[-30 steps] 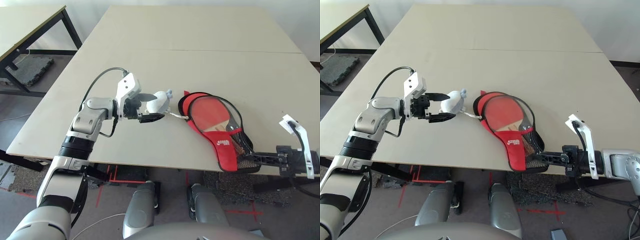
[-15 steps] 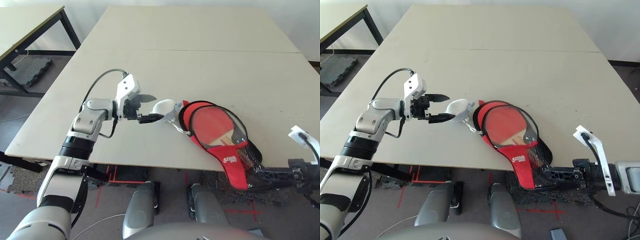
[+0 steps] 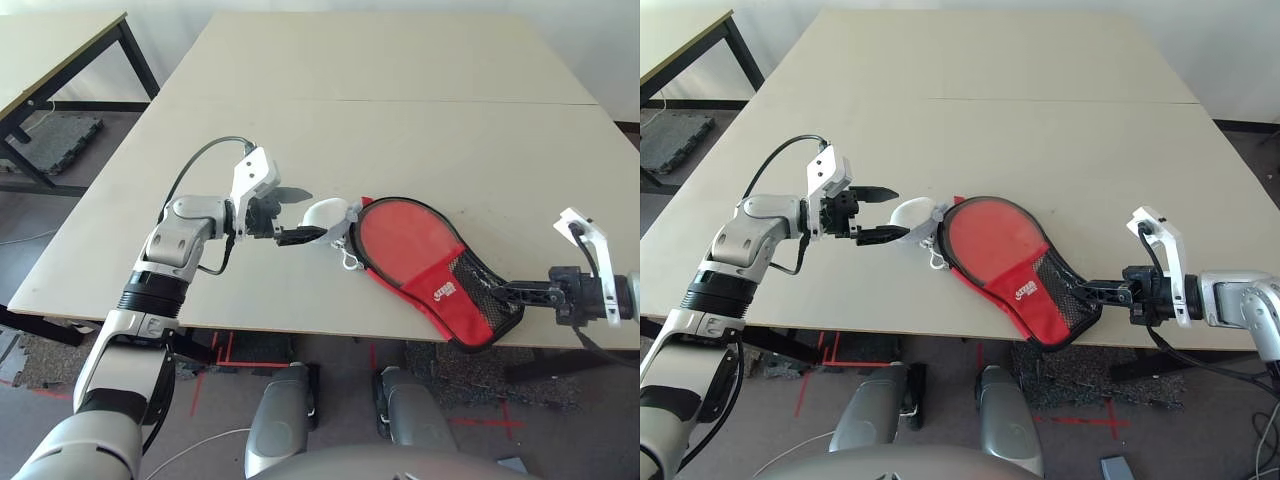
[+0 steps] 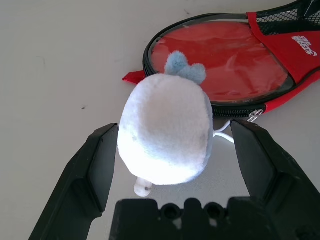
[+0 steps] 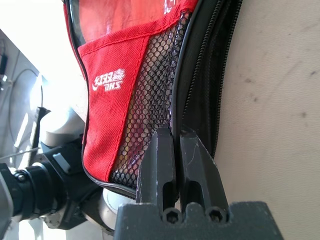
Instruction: Store the ping-pong paddle in its case and zip it.
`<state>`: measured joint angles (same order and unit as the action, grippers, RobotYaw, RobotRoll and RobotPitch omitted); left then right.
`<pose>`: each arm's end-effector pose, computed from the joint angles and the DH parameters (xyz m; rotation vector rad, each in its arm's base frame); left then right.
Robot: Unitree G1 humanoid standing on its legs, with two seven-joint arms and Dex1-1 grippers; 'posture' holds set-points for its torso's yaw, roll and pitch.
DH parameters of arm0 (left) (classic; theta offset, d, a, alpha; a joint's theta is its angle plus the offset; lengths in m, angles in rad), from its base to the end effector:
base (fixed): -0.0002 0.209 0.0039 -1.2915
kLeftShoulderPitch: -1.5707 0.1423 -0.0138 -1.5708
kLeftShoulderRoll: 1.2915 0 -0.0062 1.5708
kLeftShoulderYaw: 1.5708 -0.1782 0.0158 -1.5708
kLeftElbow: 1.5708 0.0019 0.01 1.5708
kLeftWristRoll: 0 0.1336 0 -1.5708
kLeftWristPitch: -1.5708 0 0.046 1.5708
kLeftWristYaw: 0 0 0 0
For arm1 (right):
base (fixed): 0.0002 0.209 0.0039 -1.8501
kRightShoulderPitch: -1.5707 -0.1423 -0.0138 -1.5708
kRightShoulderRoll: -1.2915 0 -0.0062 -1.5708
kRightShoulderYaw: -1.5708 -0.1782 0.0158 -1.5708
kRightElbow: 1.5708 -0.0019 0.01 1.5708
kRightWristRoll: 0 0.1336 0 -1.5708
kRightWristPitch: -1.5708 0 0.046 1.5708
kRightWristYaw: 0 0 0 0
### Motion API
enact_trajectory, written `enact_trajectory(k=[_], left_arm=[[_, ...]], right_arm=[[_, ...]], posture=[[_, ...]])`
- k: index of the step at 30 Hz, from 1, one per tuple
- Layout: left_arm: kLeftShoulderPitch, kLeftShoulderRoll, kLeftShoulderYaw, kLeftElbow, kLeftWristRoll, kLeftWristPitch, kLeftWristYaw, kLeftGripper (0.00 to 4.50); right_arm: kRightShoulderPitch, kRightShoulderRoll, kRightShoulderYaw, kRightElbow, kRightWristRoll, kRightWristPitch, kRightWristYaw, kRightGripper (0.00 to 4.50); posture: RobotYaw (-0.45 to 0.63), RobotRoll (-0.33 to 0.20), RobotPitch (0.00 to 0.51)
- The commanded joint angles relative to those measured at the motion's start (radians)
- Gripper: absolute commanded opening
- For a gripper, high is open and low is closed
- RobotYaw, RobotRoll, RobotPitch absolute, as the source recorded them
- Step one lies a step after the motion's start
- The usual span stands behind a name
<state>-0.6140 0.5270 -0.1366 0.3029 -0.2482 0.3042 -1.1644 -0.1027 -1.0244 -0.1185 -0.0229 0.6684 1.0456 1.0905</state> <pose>0.3004 0.2098 0.1501 0.2730 0.2085 -1.1935 0.1953 -0.3219 0.1444 0.1882 0.8792 0.7926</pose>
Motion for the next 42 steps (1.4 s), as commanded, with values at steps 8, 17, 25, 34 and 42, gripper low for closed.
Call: enact_trajectory(k=[8,17,25,34,42], left_arm=[[0.003,0.02,0.009,0.005,0.006,0.003,0.004,4.5],[0.023,0.034,0.021,-0.031,-0.007,0.03,0.011,4.5],[0.03,0.034,0.029,-0.061,-0.016,0.055,0.019,4.5],[0.013,-0.001,0.011,-0.058,-0.011,0.061,0.03,4.5],[-0.02,-0.039,0.001,-0.027,-0.006,0.067,0.022,4.5]], right_arm=[[-0.144,-0.12,0.02,0.182,-0.121,-0.14,0.096,3.72],[-0.34,0.03,0.099,0.123,-0.219,-0.314,0.047,4.48],[-0.373,0.151,0.197,0.117,-0.297,-0.395,0.039,4.48],[-0.351,0.227,0.265,0.159,-0.377,-0.466,0.029,4.48],[-0.352,0.298,0.289,0.233,-0.428,-0.515,0.013,4.48]], posture=[[0.12,0.0,0.102],[0.14,0.0,0.101],[0.16,0.0,0.098],[0.15,0.0,0.1],[0.14,0.0,0.103]])
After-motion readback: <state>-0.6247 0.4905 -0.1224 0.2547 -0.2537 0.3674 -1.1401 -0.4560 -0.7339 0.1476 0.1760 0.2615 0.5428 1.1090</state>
